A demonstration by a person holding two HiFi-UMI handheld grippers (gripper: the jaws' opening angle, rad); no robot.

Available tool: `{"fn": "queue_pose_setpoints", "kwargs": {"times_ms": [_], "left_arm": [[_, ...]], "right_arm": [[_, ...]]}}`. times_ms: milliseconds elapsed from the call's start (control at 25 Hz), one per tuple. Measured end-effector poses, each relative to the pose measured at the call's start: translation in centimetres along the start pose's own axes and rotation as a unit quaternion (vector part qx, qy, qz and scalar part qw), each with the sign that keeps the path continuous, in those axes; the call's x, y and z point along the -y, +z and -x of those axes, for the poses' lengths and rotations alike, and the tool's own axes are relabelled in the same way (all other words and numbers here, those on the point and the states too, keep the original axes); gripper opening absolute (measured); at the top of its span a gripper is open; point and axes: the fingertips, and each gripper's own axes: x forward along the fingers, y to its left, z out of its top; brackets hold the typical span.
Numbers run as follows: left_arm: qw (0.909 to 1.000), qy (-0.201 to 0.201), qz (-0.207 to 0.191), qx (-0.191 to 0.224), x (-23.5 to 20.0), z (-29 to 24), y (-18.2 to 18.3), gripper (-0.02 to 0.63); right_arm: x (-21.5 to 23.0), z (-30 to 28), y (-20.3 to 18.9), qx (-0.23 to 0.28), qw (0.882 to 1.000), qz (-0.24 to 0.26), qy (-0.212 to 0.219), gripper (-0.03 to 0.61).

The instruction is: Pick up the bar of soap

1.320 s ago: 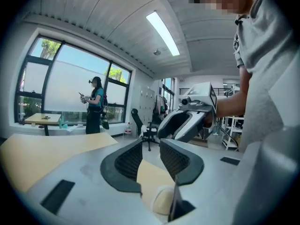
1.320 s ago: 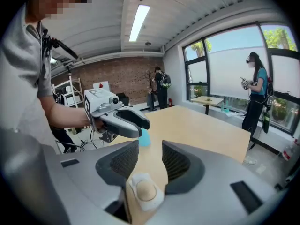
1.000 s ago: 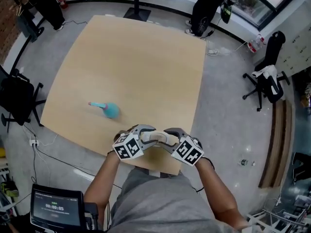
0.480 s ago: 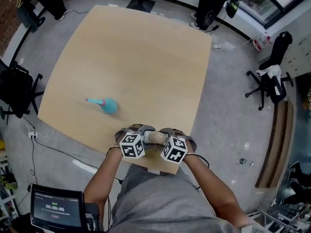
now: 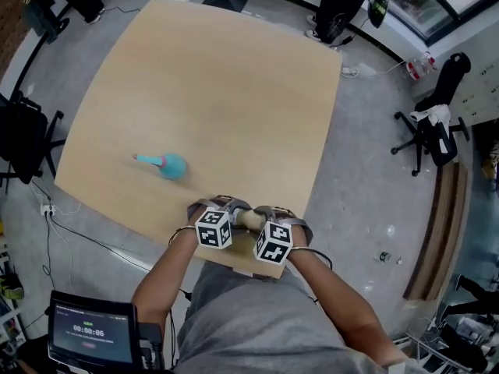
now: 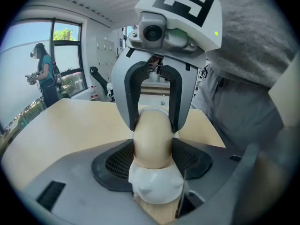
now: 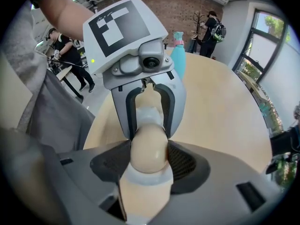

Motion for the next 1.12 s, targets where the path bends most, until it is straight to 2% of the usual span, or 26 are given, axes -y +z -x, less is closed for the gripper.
{"fn": "queue_pose_setpoints", "kwargs": {"times_ms": [160, 360, 720, 1120], "left_arm": [[1.0000, 0.001, 0.001, 0.004, 1.2, 0.7, 0.9, 0.252], [0.9999, 0.004, -0.011, 0.007, 3.2, 3.8, 0.6, 0.252], [0.9979, 0.042, -0.045, 0.022, 0.8, 7.8, 3.0, 0.252], [0.9922, 0.091, -0.082, 0.021, -1.8, 11.7, 5.1, 0.252]], "right_arm": [[-1.2, 1.1, 0.2, -0.001, 1.000, -0.006, 0.003, 0.244], [-3.0, 2.3, 3.2, 0.008, 1.000, -0.014, -0.009, 0.244], [-0.6, 6.1, 5.6, 0.050, 0.998, 0.002, -0.046, 0.244], [1.9, 9.6, 8.1, 0.086, 0.992, 0.033, -0.089, 0.244]]}}
